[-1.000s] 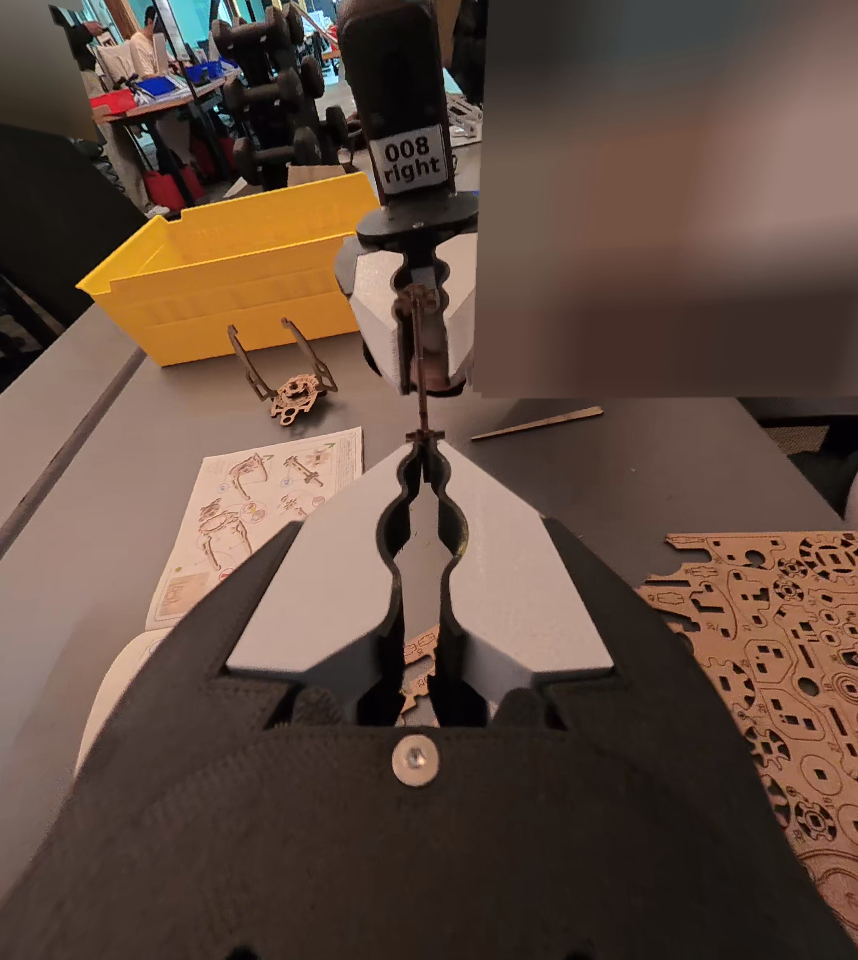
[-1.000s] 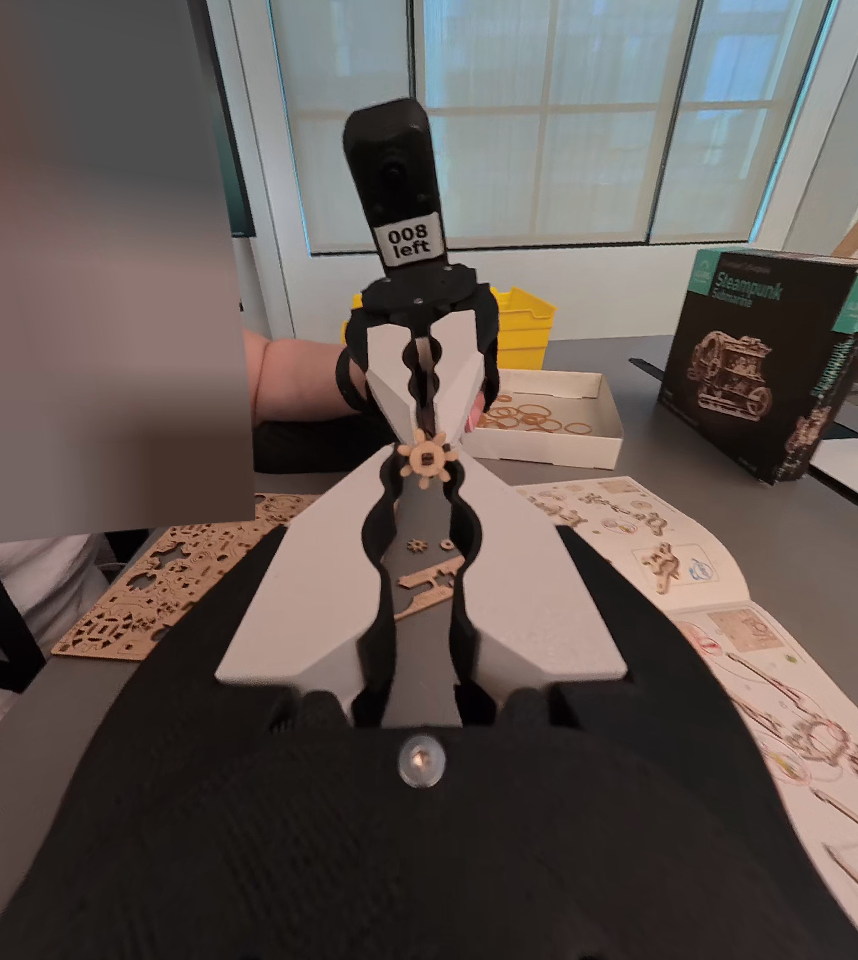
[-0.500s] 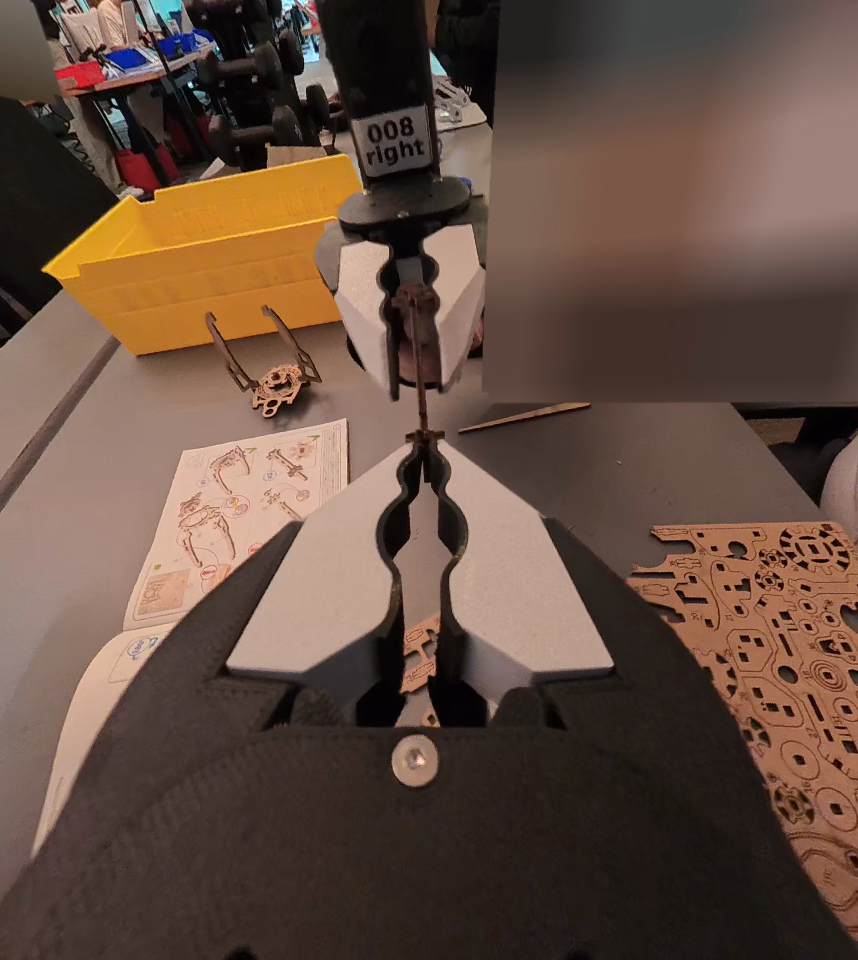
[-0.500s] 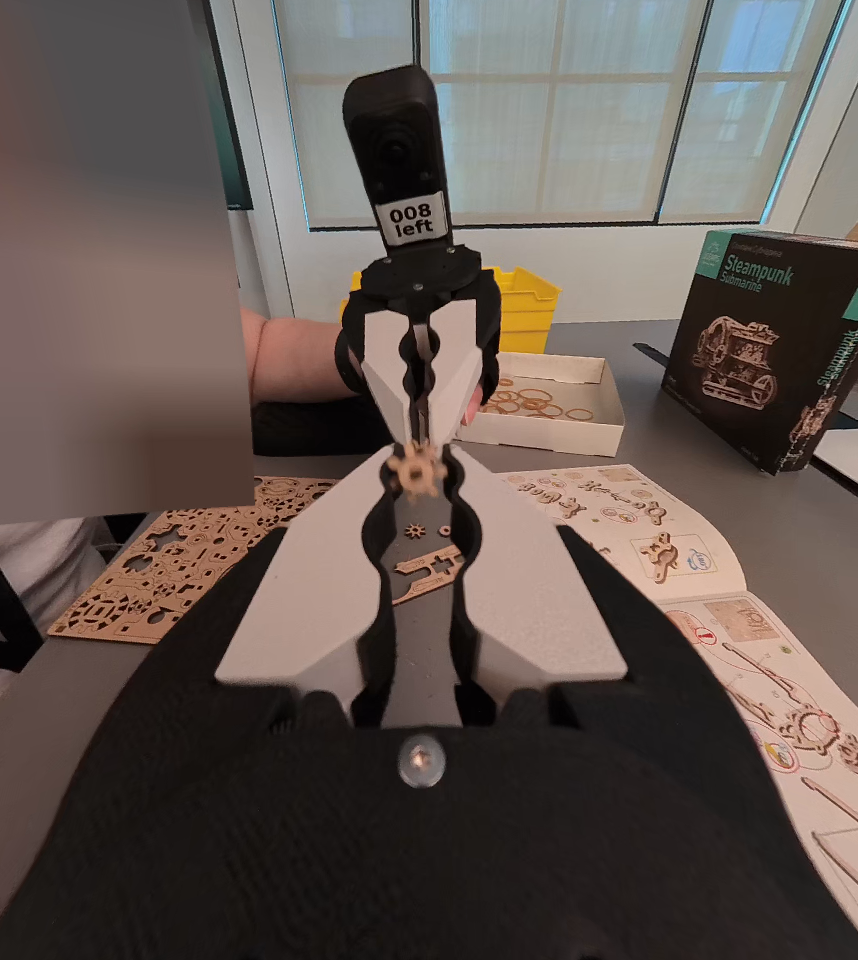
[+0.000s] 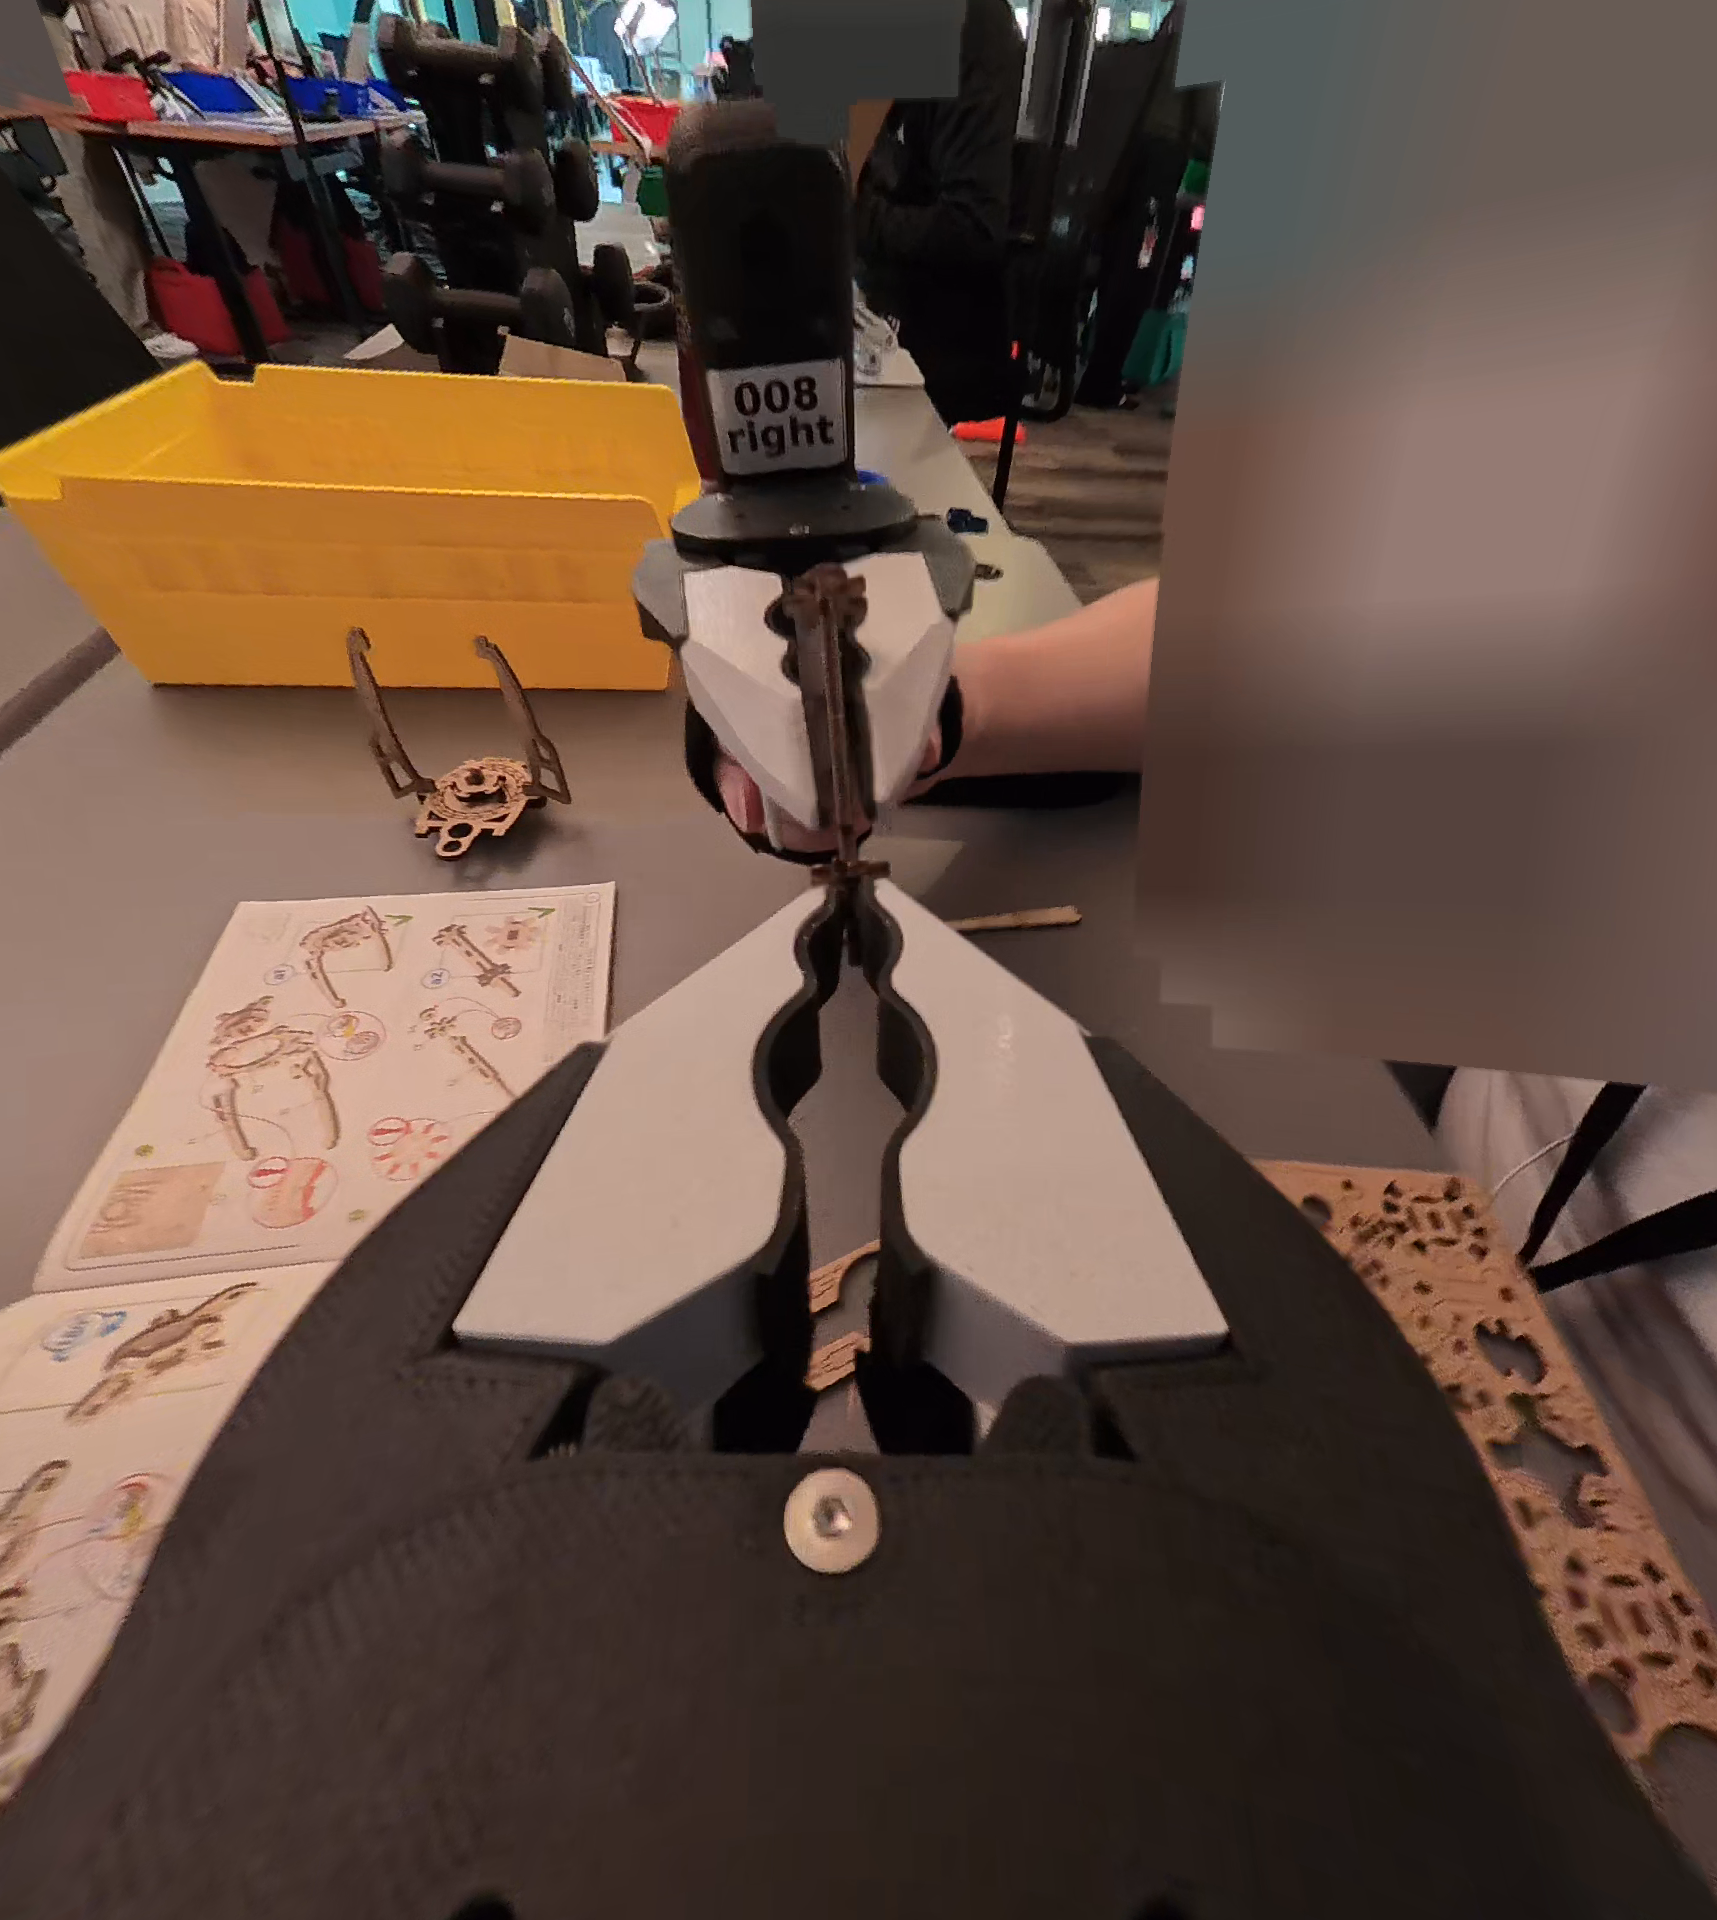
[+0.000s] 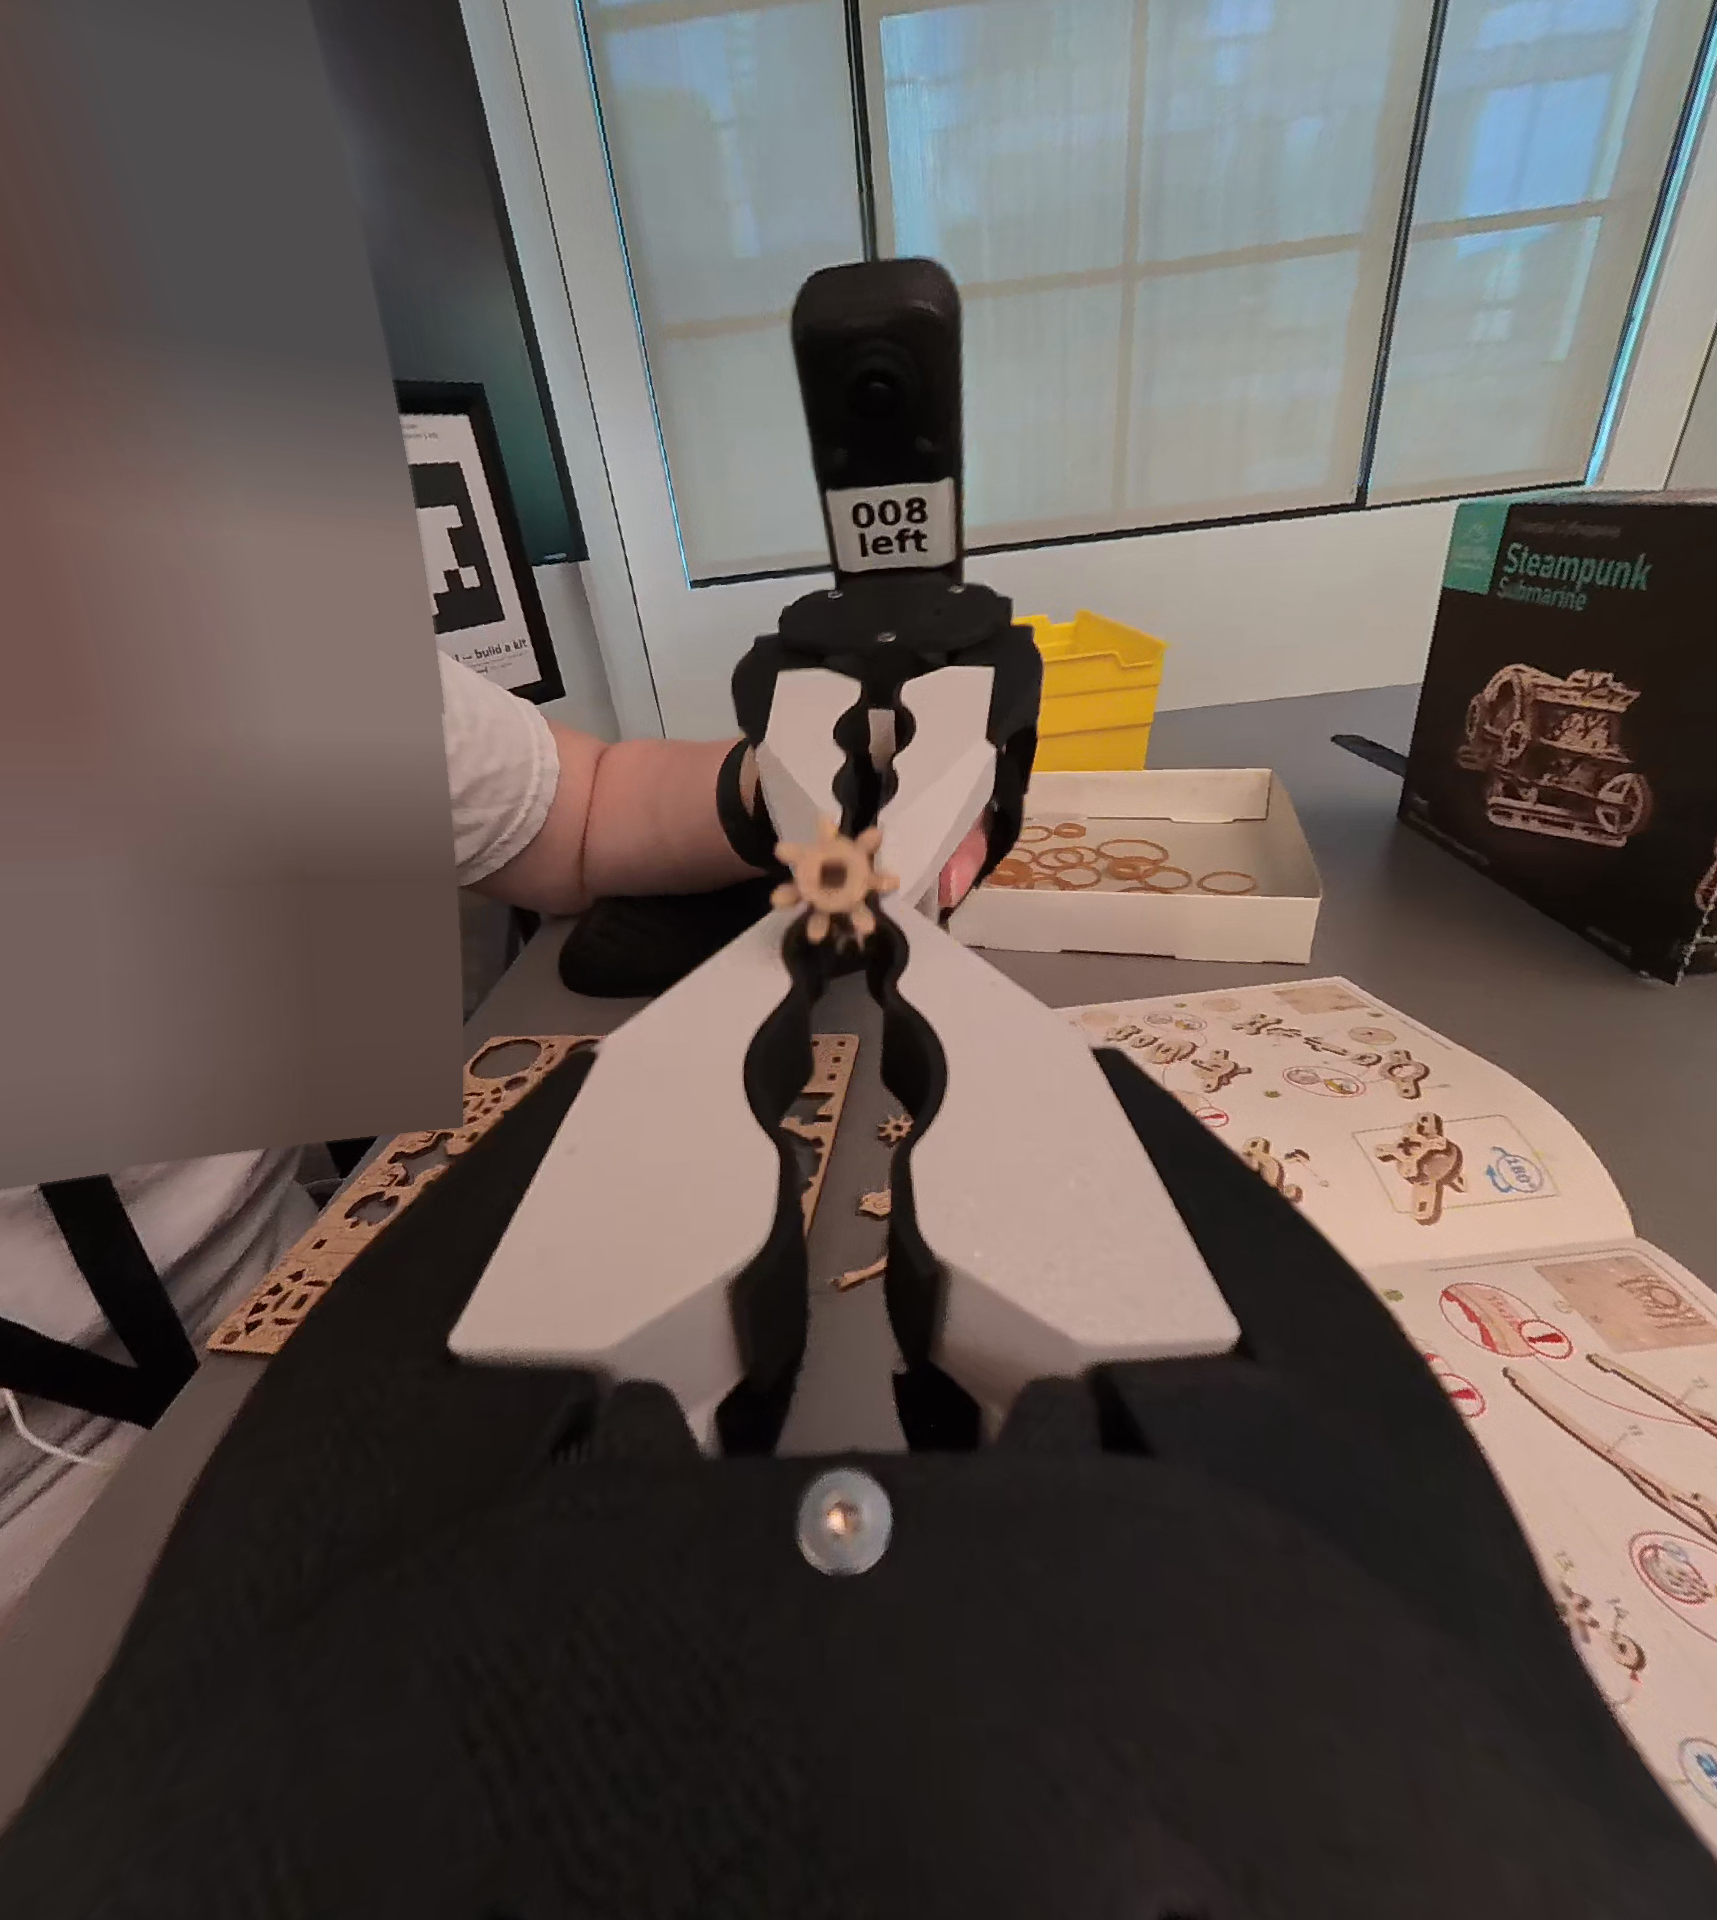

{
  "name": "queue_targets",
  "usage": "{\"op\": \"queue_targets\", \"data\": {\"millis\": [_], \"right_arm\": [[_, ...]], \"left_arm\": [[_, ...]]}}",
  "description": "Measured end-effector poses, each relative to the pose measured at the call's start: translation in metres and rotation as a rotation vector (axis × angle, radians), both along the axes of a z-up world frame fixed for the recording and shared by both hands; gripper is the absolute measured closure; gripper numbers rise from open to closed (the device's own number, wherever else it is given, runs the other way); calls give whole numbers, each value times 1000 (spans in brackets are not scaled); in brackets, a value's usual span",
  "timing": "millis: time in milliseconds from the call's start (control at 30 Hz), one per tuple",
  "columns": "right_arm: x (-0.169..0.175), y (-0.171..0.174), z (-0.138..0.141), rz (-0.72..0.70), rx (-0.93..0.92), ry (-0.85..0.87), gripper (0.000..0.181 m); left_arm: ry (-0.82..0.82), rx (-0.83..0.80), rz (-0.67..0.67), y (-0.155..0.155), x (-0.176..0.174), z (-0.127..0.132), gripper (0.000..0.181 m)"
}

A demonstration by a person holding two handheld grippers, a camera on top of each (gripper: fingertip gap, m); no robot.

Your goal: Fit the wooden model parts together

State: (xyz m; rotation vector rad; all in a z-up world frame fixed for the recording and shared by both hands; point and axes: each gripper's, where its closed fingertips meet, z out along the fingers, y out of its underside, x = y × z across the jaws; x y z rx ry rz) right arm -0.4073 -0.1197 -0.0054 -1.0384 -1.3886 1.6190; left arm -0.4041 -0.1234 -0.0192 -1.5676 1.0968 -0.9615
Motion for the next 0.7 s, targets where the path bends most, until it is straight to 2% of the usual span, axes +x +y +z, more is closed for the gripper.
{"op": "queue_targets", "data": {"millis": [67,200,267,500,600,700], "right_arm": [[-2,0,-4,11,-27,-29,171],[0,3,2,33,-116,-11,171],[1,8,5,30,-169,-2,170],[-2,17,3,2,-262,-23,169],[-4,14,-3,11,-256,-55,181],[-4,12,-4,7,-228,-73,181]], "left_arm": [[-62,-83,0,0,0,7,181],[-179,-280,-1,4,-4,13,181],[-204,-312,-5,6,-5,13,181],[-89,-243,38,9,-3,-3,181],[-60,-210,48,10,-3,-5,181],[-22,-153,49,9,-1,-8,181]]}}
